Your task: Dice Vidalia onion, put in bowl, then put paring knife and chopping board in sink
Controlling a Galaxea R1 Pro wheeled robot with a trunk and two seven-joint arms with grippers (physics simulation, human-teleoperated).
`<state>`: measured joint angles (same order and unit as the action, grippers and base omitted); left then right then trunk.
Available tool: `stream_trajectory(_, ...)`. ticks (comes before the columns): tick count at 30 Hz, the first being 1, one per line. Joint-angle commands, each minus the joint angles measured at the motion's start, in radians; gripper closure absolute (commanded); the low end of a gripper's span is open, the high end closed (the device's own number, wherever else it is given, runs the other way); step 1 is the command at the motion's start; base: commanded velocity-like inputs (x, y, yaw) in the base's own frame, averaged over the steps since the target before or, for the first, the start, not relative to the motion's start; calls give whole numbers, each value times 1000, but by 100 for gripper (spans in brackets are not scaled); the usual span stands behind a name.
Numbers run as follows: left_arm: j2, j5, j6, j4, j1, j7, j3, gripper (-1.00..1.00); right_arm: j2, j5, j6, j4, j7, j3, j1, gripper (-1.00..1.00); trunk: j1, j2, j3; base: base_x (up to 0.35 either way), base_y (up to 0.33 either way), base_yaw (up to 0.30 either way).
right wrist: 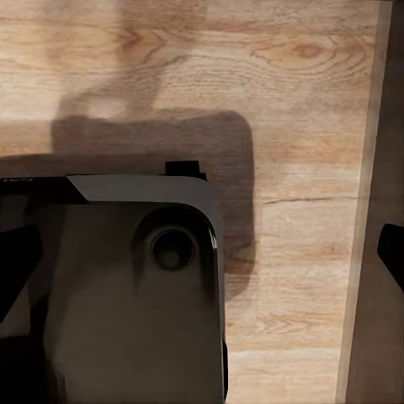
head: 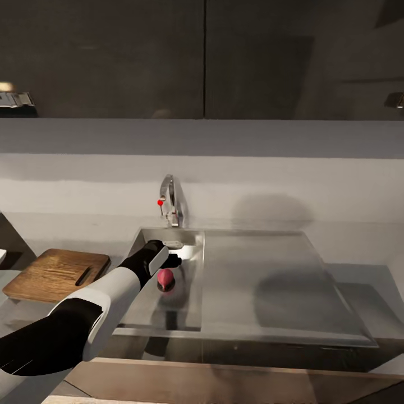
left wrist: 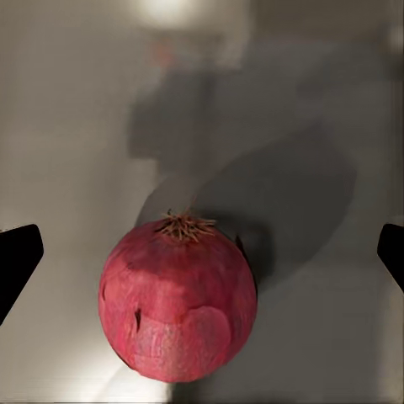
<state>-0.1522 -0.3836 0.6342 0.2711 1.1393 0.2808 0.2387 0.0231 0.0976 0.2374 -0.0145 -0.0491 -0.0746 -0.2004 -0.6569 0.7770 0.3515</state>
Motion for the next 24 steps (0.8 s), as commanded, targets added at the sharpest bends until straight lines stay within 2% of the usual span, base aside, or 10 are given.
stream_trajectory(1, 0, -11, 3, -4, 1, 8, 7, -100, 0, 11, 3, 1, -1, -8, -1, -100, 0, 1, 3, 5, -4, 0)
stream_trajectory(24, 6, -11, 1, -13, 0, 11, 7, -100, -2, 11, 3, 1, -2, -8, -1, -100, 0, 1, 37, 0, 0, 0)
